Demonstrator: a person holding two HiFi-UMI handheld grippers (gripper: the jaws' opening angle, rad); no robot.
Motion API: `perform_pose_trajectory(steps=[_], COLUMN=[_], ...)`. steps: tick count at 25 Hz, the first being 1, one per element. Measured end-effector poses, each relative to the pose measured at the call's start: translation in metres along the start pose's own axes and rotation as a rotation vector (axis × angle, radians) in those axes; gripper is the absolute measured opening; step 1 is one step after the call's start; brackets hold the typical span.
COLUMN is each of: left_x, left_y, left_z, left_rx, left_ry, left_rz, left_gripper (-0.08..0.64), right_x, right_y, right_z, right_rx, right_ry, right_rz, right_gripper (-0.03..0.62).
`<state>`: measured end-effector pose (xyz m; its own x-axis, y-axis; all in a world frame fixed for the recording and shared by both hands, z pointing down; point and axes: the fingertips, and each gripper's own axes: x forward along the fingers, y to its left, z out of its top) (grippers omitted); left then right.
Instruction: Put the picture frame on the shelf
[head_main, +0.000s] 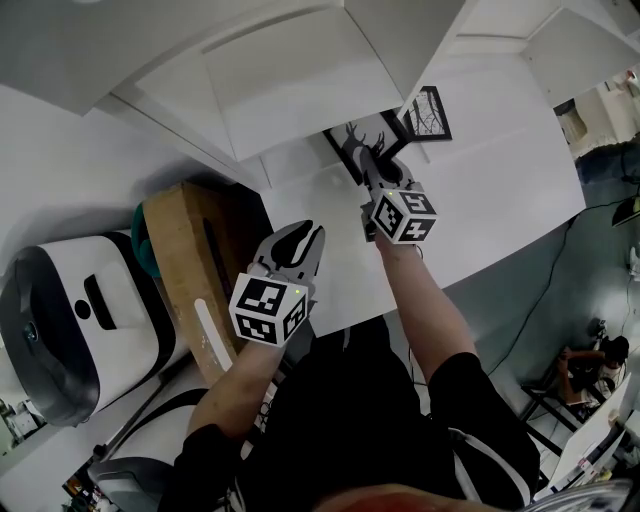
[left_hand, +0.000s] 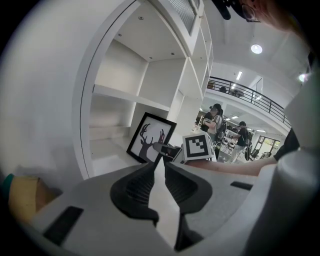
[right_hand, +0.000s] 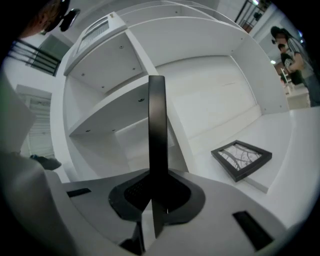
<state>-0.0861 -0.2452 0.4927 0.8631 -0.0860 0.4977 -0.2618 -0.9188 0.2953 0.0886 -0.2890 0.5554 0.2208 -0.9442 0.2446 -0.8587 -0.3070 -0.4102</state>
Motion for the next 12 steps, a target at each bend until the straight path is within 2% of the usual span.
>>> perform_pose_trajectory(steps=[3, 7, 12], left_x=[0.007, 0.023, 0.040], left_y=[0.006, 0.019, 0.020], left_z=[0.000, 0.002, 0.007], left_rx=[-0.001, 0.023, 0.007], left_ry=[0.001, -0.001, -0.020], left_rz=[0.007, 0.017, 0.000], left_gripper=[0.072, 0.072, 0.072], right_x=[0.005, 0.011, 0.019], right_y=[-0.002, -0.002, -0.003], right_z=[0.001, 0.001, 0.003], right_rx=[-0.051, -0.045, -0.022], right_ry=[-0.020, -0.025, -0.008], right_rz=[-0.041, -0.058, -0.048], right_gripper=[0.041, 0.041, 0.062])
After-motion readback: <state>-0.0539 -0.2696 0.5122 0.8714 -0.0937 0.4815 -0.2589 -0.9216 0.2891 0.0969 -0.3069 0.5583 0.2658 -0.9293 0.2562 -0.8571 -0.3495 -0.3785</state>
